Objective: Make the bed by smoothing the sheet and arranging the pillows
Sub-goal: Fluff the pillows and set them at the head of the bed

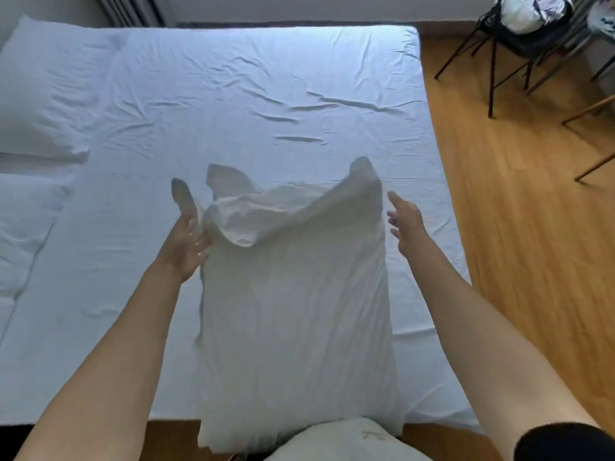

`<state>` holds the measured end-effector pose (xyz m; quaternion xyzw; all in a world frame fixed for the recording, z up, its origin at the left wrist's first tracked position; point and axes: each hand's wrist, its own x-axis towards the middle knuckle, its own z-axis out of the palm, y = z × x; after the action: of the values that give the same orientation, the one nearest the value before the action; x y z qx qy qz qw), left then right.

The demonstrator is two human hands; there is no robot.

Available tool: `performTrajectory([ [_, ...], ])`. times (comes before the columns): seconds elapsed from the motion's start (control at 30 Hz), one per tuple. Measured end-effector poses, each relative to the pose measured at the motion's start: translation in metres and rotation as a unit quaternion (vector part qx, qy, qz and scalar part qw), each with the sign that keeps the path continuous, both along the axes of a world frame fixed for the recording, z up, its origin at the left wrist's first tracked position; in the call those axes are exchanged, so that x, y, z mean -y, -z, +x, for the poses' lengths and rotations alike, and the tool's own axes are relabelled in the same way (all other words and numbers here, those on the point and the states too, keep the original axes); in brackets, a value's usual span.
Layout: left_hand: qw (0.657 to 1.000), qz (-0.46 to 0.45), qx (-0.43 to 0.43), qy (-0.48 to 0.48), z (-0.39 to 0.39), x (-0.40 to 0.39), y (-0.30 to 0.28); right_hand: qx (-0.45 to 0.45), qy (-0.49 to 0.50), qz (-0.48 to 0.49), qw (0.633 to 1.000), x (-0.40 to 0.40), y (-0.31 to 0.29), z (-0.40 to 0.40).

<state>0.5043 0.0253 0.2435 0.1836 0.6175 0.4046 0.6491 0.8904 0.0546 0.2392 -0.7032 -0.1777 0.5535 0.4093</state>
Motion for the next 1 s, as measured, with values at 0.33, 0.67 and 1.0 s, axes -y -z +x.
performTrajectory([
  [0.33,0.873,0.023,-0.405,0.272,0.039,-0.013,0.089,0.436,-0.401,0.032,0.805,0.006,0.095,-0.037],
  [0.67,0.907,-0.183,-0.342,0.167,-0.026,-0.045,0.169,0.355,-0.164,-0.147,0.908,-0.043,0.147,-0.060],
  [1.0,0.959,-0.122,-0.254,0.037,0.002,-0.061,0.164,0.253,-0.130,-0.062,0.957,-0.062,0.148,-0.036],
])
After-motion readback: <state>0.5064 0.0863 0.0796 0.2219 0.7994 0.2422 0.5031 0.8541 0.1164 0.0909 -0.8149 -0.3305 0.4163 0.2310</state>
